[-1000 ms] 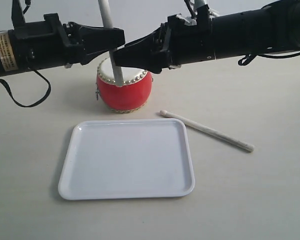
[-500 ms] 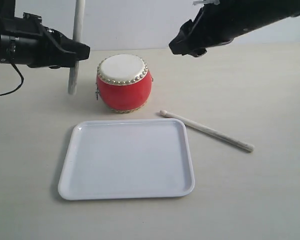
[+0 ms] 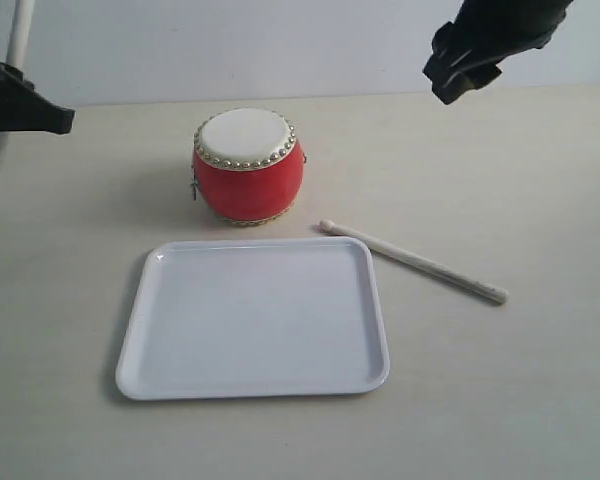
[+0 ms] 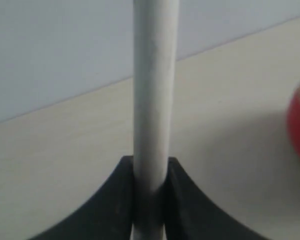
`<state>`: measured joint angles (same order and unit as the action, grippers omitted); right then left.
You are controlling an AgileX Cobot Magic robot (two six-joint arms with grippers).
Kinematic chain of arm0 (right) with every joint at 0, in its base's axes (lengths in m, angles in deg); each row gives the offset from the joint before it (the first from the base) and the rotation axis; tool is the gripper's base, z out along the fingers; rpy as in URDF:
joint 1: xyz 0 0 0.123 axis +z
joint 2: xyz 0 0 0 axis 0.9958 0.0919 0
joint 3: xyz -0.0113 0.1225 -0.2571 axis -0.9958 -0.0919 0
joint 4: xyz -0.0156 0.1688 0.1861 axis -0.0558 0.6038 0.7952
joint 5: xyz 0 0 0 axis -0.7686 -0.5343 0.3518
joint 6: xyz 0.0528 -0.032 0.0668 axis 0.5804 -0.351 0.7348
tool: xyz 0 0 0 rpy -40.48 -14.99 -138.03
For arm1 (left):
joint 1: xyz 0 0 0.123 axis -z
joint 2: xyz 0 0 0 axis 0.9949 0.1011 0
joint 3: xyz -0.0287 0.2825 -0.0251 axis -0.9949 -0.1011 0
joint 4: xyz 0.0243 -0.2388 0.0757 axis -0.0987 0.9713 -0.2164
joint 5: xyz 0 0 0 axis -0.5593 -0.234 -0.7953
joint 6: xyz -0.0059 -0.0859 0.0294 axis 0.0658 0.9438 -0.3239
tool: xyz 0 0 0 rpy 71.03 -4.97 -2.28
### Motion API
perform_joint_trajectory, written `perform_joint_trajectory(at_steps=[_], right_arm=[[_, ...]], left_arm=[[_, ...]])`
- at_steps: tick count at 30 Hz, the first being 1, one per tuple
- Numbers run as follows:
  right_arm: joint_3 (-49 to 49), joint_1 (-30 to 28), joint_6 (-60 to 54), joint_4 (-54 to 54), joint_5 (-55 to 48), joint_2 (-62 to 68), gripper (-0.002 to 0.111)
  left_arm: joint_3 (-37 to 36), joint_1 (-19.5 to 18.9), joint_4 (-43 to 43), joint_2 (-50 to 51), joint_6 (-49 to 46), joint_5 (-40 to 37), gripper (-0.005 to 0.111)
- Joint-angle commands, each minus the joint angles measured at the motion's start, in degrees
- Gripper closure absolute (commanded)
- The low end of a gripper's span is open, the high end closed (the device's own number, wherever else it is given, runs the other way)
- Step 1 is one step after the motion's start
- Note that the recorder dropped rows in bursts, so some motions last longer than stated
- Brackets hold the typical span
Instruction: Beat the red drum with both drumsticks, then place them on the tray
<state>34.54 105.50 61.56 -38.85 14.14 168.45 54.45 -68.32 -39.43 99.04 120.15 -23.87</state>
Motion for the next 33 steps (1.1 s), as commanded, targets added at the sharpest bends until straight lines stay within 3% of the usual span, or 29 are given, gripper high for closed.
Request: perform_joint_trajectory(at_steps=[1, 3, 5, 9, 12, 17, 25, 33], right_arm=[[0.4, -0.1, 0.5, -4.5, -7.2, 1.7, 0.046], [0.4, -0.1, 1.2, -7.3, -10.4, 2.6, 0.046], [0.2, -0.1, 2.5, -7.4, -10.8, 3.0, 0.046], [0.2, -0.1, 1.7, -4.0, -11.6, 4.9, 0.046], [-1.6, -0.1, -1.0, -2.5, -10.8, 6.7, 0.047], [-7.8, -0.1, -7.3, -2.6, -4.3, 10.7, 0.050], [-8.5, -0.1, -14.7, 2.4, 5.3, 18.4, 0.050], [-8.3, -0.1, -16.2, 2.3, 4.7, 22.6, 0.052]], left_arm=[[1.3, 1.0, 38.2, -0.5, -40.2, -5.6, 0.107], [4.3, 2.4, 64.1, -0.1, -67.8, -15.4, 0.107], [7.6, 2.8, 83.7, 0.4, -84.3, -25.3, 0.107], [9.0, 3.7, 103.3, 0.8, -101.0, -29.4, 0.107], [8.9, 5.2, 108.2, 1.7, -106.1, -29.9, 0.107], [9.4, 7.5, 108.3, 2.9, -106.7, -29.9, 0.107], [9.7, 7.5, 108.2, 2.9, -106.2, -27.8, 0.107], [10.7, 7.5, 108.2, 2.9, -106.2, -27.8, 0.107]])
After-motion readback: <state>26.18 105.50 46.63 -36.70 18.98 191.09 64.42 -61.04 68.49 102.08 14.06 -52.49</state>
